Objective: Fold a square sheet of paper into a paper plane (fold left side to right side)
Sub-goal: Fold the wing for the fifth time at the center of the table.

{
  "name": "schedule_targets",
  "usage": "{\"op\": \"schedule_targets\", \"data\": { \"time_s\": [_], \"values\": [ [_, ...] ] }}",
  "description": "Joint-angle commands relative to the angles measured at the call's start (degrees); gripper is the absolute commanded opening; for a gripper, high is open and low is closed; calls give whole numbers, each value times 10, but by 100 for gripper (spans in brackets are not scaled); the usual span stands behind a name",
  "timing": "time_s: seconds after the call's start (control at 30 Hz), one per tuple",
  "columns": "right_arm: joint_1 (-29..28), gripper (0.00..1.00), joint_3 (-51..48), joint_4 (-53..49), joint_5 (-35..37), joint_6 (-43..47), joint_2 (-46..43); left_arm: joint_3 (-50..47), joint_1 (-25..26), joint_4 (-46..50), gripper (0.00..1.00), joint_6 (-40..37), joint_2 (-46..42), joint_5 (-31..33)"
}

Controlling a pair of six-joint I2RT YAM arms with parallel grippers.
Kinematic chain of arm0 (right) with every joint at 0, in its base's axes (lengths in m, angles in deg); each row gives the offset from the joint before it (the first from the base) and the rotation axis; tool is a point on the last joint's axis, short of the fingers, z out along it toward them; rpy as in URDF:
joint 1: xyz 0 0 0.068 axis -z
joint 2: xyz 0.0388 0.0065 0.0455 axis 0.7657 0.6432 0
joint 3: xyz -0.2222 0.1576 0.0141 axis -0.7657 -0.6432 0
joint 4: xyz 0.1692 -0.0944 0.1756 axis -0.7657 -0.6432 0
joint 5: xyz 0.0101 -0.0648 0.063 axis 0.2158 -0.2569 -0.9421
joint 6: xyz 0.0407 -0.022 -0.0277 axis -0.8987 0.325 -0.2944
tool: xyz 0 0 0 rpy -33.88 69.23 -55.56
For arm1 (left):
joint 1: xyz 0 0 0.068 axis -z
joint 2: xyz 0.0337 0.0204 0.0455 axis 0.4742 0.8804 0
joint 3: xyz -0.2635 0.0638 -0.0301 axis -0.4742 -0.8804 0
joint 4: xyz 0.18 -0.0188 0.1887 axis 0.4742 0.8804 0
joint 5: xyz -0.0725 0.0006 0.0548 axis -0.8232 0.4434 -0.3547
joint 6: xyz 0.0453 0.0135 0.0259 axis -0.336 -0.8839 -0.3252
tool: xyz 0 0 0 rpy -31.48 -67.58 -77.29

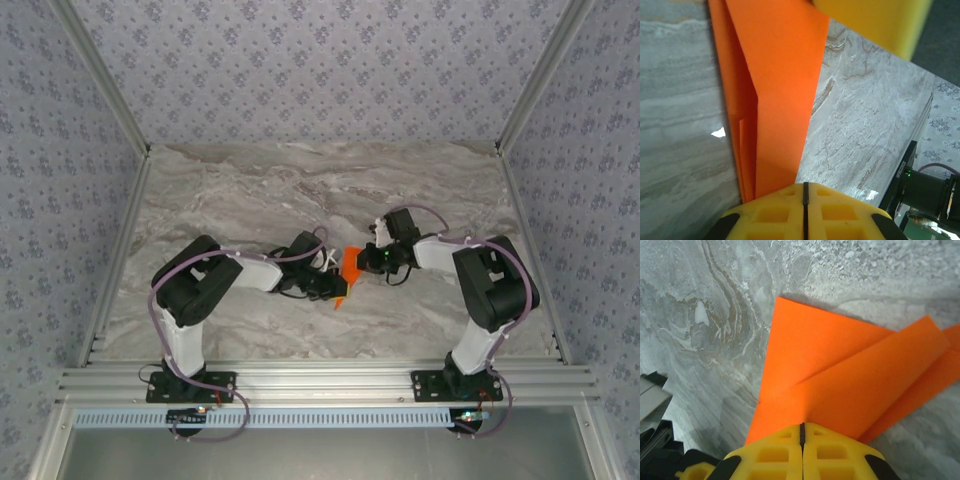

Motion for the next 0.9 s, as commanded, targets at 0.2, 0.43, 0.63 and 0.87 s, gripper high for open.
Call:
{"op": "schedule_targets", "data": {
  "time_s": [0.2, 0.43, 0.63, 0.87],
  "values": [
    [-18, 3, -46, 46, -45, -20, -68, -22, 6, 46, 2, 6, 25, 17],
    [-42, 3, -59, 71, -41, -36, -53, -24, 6, 45, 1, 5, 23, 18],
    [-48, 3, -37, 57, -24, -23, -22, -25, 6, 45, 1, 6, 21, 19],
    [-45, 3, -24, 19, 15, 4, -7, -25, 6, 48, 0, 8, 23, 19]
  ]
}}
